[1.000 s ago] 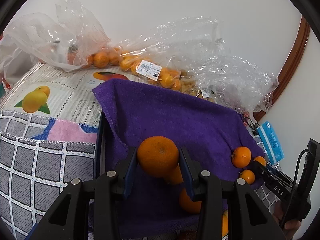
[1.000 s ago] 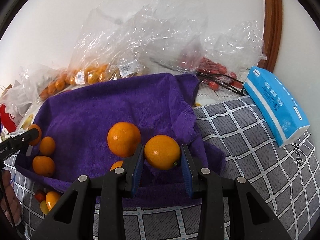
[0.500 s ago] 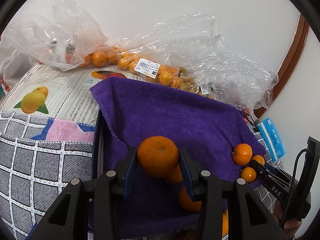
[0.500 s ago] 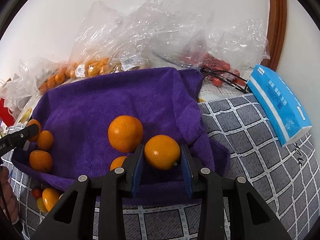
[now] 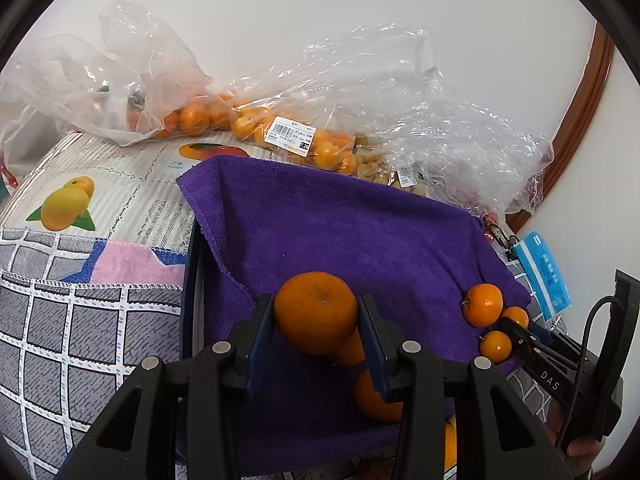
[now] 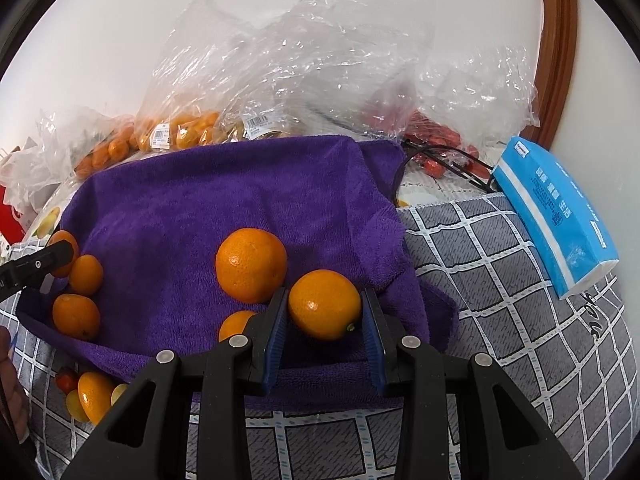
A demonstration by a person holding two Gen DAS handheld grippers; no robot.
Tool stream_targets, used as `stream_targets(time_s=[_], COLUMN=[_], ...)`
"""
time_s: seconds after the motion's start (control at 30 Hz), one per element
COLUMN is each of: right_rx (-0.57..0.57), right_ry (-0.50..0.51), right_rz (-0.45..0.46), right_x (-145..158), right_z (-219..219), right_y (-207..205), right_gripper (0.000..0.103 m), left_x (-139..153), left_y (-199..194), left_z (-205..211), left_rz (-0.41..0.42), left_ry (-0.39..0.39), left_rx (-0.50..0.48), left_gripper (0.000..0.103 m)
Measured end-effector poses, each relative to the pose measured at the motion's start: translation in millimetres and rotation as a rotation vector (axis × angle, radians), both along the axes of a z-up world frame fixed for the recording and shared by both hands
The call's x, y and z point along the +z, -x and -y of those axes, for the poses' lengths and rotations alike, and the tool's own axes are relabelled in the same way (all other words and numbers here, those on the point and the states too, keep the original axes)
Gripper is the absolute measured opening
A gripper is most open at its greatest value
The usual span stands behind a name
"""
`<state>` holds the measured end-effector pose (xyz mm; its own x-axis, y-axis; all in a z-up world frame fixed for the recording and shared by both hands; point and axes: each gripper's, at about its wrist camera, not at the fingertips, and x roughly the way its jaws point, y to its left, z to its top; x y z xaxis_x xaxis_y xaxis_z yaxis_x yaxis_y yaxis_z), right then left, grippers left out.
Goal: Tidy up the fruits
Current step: 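Lower both oranges onto the towel beside the others and open both tools, then move both open tools back to the fruit row beside the tray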
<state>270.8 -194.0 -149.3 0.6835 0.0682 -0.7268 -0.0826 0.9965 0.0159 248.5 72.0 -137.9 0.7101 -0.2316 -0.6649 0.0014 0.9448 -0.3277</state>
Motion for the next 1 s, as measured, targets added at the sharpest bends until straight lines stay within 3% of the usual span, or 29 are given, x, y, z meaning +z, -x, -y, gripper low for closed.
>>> stream_targets(time_s=[0.47,0.7,1.0], right_rx=[0.007,0.007,0.018], right_ry=[-0.022,-0.030,-0.049], right_rz=[0.041,0.072,0.133], right_x=[8.7,13.0,23.0], right_z=[1.0,0.8,-4.3], right_y=[5.6,10.0,19.2], right_gripper=[0.037,0.040,0.045], left_x=[7.9,16.9,30.6], left_y=[6.7,15.0,25.8], left_z=[-1.9,-3.0,4.5], left_rz=[0.037,0.099,0.159], left_ry=[0.019,0.041,0.013], left_rx=[-0.002,-0.013,-0.029], left_gripper=[0.047,0.052,0.053])
